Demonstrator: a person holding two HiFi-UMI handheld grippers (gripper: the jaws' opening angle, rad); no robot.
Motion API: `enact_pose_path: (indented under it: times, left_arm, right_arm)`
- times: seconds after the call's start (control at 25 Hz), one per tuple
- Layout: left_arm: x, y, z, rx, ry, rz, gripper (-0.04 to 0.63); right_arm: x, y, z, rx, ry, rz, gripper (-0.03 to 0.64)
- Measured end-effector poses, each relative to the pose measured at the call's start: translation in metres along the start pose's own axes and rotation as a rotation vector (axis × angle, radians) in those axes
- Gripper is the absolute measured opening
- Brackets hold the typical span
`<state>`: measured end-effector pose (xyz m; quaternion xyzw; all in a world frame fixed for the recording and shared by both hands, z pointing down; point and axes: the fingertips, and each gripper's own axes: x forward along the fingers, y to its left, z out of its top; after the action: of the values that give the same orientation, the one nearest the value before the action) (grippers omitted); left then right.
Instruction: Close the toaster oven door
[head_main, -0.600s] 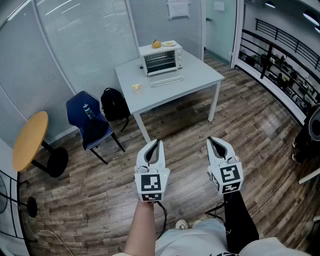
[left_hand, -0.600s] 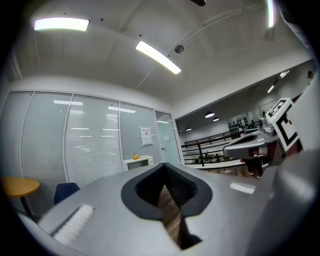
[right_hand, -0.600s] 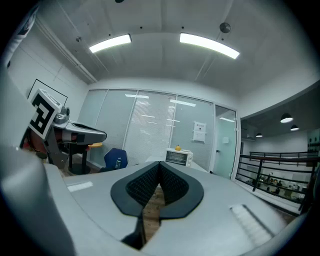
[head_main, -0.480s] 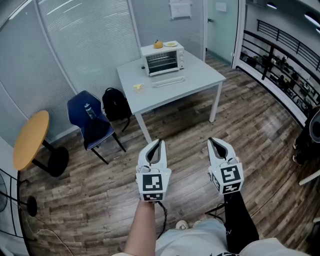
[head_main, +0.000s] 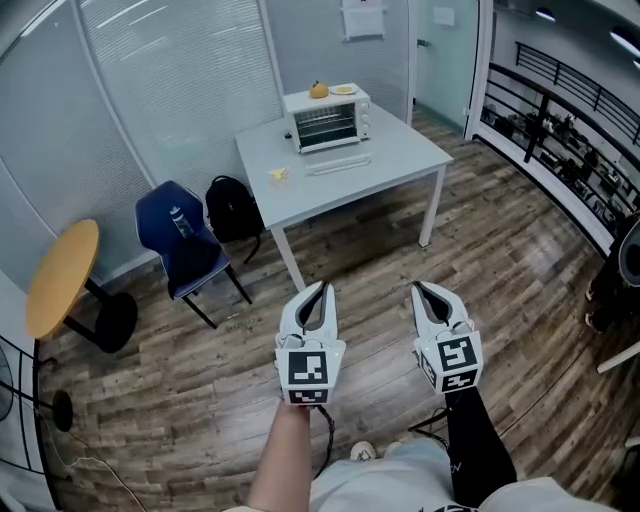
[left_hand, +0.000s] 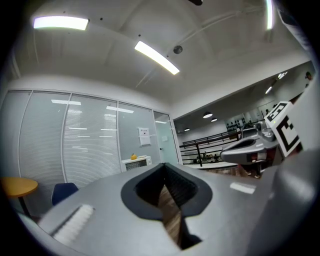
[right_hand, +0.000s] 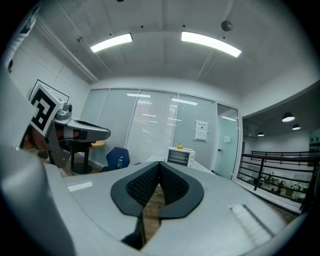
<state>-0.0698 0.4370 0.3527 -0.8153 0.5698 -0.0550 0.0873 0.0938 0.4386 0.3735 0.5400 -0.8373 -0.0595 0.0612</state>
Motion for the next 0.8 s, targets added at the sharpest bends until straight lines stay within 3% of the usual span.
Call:
enact_pose_path:
  times: [0.28, 0.32, 0.44, 0.8]
  left_arm:
    - [-0.003, 0.005, -0.002, -0.032, -0.014, 0.005, 0.058]
    - [-0.001, 0.006, -0.002, -0.042, -0.02, 0.0, 0.062]
    - [0.007, 0.008, -0.004, -0.062, -0.021, -0.015, 0.18]
    - [0.066, 0.012, -0.012, -0.051, -0.011, -0.014, 0.183]
  right_arm:
    - [0.002, -0.004, -0.003, 0.009, 0.003, -0.026, 0.011]
    - [0.003, -0.006, -0.003, 0.017, 0.002, -0.027, 0.044]
    - [0.012, -0.01, -0.004, 0.029, 0.001, -0.026, 0.092]
    - [0.063, -0.045, -0.017, 0.05, -0.005, -0.007, 0.092]
